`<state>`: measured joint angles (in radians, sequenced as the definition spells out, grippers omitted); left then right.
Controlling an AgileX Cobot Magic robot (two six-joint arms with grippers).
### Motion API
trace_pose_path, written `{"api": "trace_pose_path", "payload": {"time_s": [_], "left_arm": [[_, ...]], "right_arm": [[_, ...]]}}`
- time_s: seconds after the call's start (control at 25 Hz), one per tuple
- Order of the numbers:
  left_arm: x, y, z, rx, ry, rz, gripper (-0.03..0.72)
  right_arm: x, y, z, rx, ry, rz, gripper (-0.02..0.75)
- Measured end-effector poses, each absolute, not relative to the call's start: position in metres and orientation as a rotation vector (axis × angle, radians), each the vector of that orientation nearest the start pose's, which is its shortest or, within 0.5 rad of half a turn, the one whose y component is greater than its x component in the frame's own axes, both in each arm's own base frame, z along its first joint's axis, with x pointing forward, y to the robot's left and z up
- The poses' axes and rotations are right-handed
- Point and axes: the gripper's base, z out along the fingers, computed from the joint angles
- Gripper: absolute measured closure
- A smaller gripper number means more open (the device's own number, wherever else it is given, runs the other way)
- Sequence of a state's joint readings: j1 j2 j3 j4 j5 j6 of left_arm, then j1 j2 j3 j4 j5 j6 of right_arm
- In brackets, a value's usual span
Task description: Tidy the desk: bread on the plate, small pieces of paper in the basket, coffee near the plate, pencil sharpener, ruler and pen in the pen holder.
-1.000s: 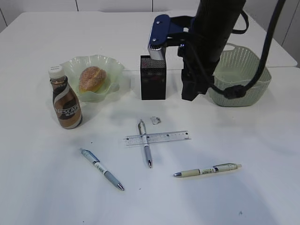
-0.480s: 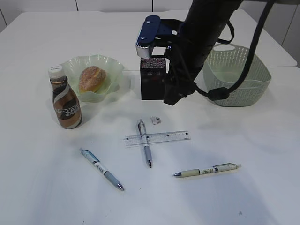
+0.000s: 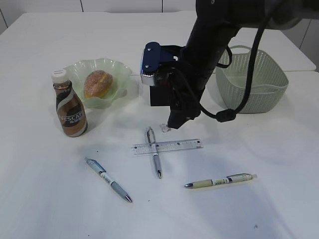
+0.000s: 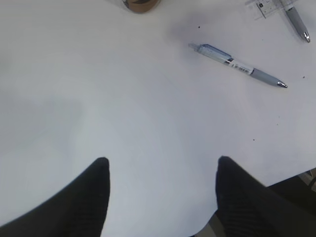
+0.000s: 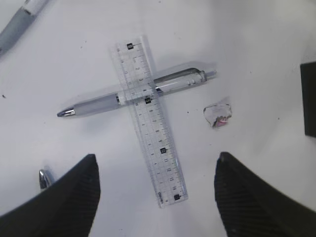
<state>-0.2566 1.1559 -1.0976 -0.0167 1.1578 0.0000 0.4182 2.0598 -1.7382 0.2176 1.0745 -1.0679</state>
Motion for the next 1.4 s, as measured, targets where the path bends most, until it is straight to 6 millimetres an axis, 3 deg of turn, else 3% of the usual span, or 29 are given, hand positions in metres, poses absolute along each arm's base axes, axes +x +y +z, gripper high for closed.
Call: {"api": "trace_pose_path", "payload": {"time_s": [0.04,0.12,0.48,0.84,1.4], "left_arm": [[0.203,-0.055,0.344,0.342,2.682,-0.100,0.217],[0.203,-0.055,0.344,0.342,2.682,-0.100,0.219],[0.203,-0.055,0.344,0.342,2.682,-0.100,0.221],[0.203,-0.055,0.344,0.342,2.683,-0.097,0.221],[0.203,-0.055,0.344,0.342,2.683,-0.097,0.221]], "right_arm": [[0.395,0.194,0.231,-1.828,2.154,0.157,0.175],[0.396,0.195,0.221,-2.003,2.019,0.139,0.174],[0.401,0.198,0.195,-2.168,1.910,0.148,0.174],[0.406,0.202,0.167,-2.188,1.913,0.197,0.174],[0.412,0.205,0.153,-2.182,1.884,0.183,0.174]]}}
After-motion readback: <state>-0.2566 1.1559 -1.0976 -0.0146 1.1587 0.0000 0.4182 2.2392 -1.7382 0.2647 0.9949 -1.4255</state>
